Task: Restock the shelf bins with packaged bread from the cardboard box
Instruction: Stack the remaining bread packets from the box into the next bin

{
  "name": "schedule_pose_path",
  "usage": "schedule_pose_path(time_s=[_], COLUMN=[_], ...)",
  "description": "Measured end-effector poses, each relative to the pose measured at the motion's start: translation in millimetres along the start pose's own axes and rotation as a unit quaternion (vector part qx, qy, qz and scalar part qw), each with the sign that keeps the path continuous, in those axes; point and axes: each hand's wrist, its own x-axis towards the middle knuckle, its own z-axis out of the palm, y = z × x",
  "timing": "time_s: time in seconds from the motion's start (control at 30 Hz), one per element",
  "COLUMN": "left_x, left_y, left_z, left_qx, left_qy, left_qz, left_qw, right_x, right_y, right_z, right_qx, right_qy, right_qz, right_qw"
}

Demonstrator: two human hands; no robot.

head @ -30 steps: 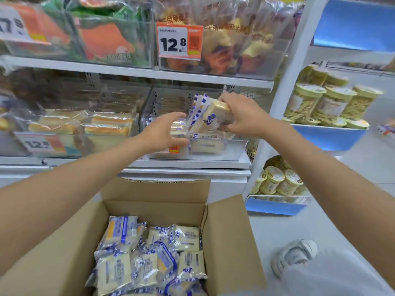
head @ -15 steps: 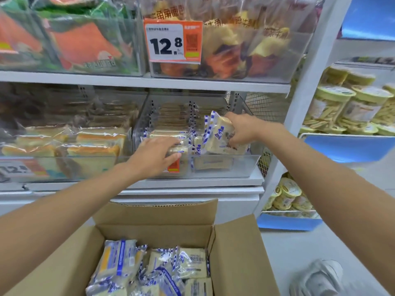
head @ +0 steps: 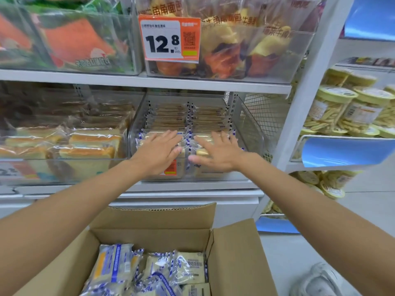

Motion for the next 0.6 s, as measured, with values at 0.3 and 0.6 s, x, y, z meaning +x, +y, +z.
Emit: schedule_pose_path(time_s=[0.3, 0.6], left_x=[-1.7, 2.4], left_y=[-4.7, -7.4], left_z=[15.6, 19.7], left_qx=[0.034, 0.056], left_qy=[0.026, 0.009], left_qz=[-0.001, -0.011], left_qw=[0.999, 0.998], right_x=[8.1, 7.8], right_y=[5.5, -3.7], right_z=[-2.2, 7.0], right_qx=[0.018, 0.117], right_qy=[0.024, 0.046], right_qz=[0.033, 0.068], right_qw=[0.999, 0.99])
